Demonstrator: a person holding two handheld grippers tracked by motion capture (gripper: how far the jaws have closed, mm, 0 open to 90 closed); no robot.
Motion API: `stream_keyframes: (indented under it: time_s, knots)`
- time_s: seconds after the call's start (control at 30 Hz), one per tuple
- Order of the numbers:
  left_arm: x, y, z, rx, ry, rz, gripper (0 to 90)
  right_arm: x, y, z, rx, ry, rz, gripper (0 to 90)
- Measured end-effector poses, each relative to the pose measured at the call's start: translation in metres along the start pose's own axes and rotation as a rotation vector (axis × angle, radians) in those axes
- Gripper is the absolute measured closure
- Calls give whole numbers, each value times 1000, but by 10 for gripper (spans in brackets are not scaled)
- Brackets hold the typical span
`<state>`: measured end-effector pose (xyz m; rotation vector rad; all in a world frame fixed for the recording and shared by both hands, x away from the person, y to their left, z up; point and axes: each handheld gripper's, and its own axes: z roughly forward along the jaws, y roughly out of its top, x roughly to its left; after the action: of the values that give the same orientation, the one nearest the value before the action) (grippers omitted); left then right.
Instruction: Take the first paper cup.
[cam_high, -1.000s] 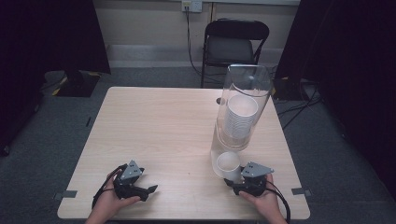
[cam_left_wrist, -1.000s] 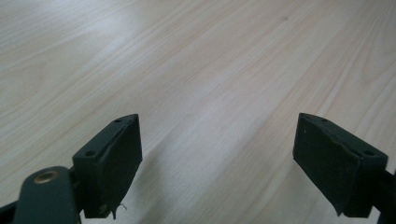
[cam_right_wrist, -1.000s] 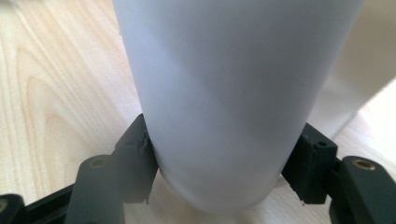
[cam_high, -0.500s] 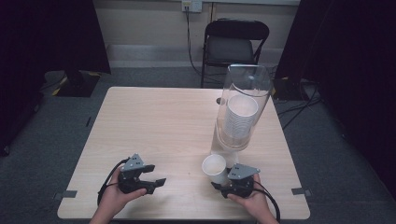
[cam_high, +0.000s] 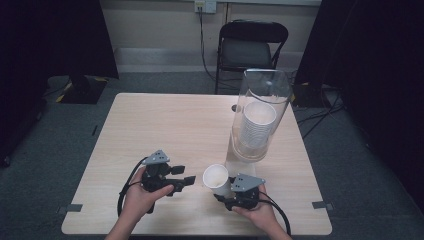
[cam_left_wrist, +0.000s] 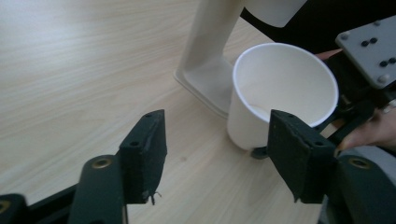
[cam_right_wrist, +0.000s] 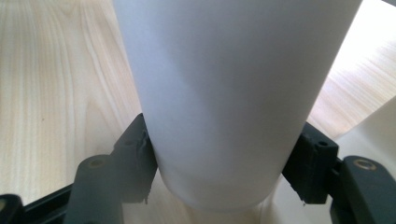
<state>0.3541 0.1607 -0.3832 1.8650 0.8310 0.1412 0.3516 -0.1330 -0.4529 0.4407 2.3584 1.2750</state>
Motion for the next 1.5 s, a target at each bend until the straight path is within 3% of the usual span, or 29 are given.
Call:
stream_keyframes:
  time_s: [0.03, 0.13, 0.27, 0.47, 0.57, 0.63, 0.73, 0.87, 1.03, 1.1, 1.17, 1.5]
  knots:
    - [-1, 3, 3, 13, 5, -25, 399, 0, 0, 0, -2, 1, 3, 350]
    - [-2, 9, 7, 37, 1, -40, 430, 0, 1, 2, -5, 5, -9, 350]
    - [0, 16, 15, 76, -16, -94, 489, -1, 1, 2, -11, 4, -13, 349]
    - [-1, 20, 23, 80, -42, -129, 501, 0, 2, 3, -16, 11, -21, 349]
    - [-1, 21, 27, 92, -36, -128, 503, 1, 4, 5, -21, 18, -33, 348]
    - [-2, 22, 29, 108, -15, -119, 529, 2, 5, 7, -28, 25, -35, 348]
    - [-3, 21, 32, 130, 14, -131, 643, 5, 9, 8, -36, 25, -45, 346]
    - [-2, 24, 30, 150, 57, -178, 847, 7, 14, 10, -47, 18, -42, 343]
    - [3, 25, 26, 163, 73, -226, 865, 9, 15, 13, -49, 7, -35, 322]
    - [7, 26, 20, 150, 113, -241, 875, 9, 14, 12, -48, -21, -32, 245]
    - [14, 26, 14, 152, 122, -268, 876, 6, 12, 9, -47, -33, -18, 243]
    - [48, 21, -4, 214, 280, -344, 874, -7, 3, -8, -61, -87, 77, 218]
